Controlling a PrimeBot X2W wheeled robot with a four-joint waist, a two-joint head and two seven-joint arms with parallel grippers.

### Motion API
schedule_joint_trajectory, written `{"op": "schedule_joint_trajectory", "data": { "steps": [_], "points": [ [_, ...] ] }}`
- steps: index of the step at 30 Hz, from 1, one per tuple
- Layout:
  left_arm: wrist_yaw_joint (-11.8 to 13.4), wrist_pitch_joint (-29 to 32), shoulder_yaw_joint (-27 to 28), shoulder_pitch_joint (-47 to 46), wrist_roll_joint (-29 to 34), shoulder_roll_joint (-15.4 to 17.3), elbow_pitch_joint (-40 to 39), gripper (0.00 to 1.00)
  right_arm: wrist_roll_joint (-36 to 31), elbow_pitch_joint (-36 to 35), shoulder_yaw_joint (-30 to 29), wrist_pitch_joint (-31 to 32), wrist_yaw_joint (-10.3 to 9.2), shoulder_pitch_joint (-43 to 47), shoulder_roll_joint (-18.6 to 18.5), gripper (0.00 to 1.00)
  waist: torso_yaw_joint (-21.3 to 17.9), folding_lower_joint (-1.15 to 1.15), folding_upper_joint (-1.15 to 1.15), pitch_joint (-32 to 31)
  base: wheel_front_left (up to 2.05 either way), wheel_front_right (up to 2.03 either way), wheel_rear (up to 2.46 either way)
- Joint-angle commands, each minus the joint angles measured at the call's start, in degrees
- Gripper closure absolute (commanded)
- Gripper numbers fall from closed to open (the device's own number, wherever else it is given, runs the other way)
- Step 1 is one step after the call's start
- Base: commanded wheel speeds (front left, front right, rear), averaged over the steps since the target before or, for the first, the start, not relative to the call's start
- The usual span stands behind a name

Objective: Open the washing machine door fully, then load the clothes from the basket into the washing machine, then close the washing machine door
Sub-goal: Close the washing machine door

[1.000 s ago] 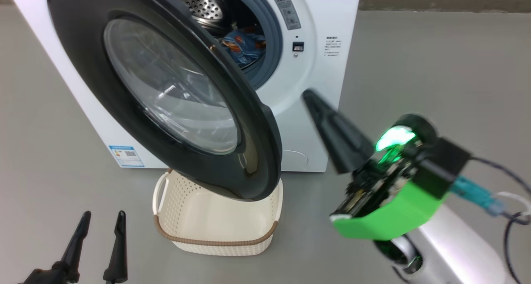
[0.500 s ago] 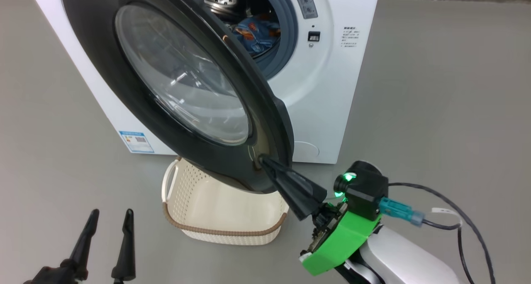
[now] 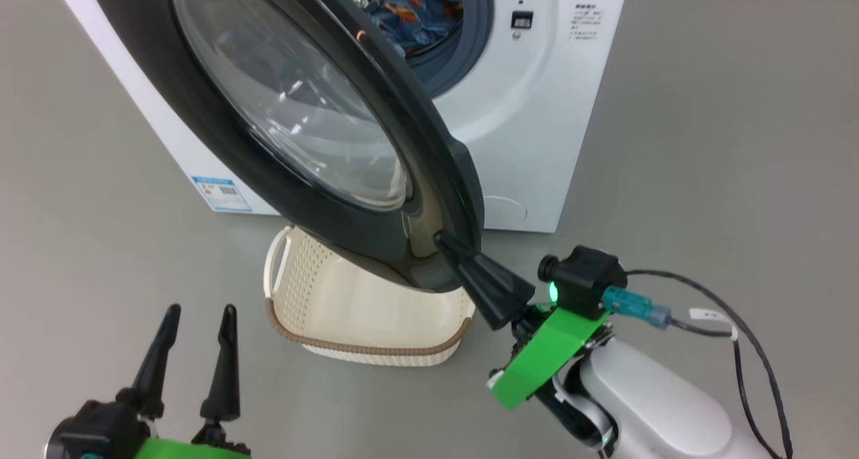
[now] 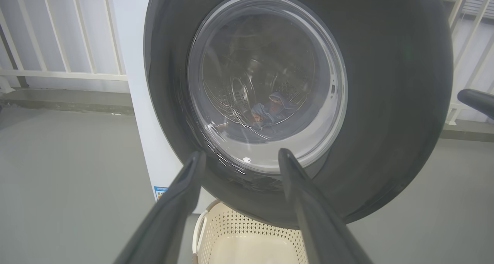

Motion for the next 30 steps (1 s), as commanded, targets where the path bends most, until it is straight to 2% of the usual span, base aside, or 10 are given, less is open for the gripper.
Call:
{"op": "schedule_joint_trajectory", "data": {
  "steps": [1,15,30],
  "points": [
    [0.0,-0.4,1.8,-2.4,0.2,0.6,-1.7,0.00,0.5,-0.5,-0.2,-0.3,0.31,-1.7,1.1,1.00,0.4,-0.01,0.00,1.0,0.00,0.00,0.00],
    [0.0,-0.4,1.4,-4.3,0.2,-0.2,-1.9,0.00,0.5,2.2,-3.2,-0.3,0.31,-4.8,0.9,1.00,1.2,-0.01,0.00,3.4,0.00,0.00,0.00],
    [0.0,-0.4,0.6,-7.4,0.5,-1.7,-3.6,0.00,-0.9,3.9,-12.0,-0.3,0.31,-9.1,-0.6,1.00,2.3,-0.01,0.00,8.2,0.00,0.00,0.00]
  ]
}}
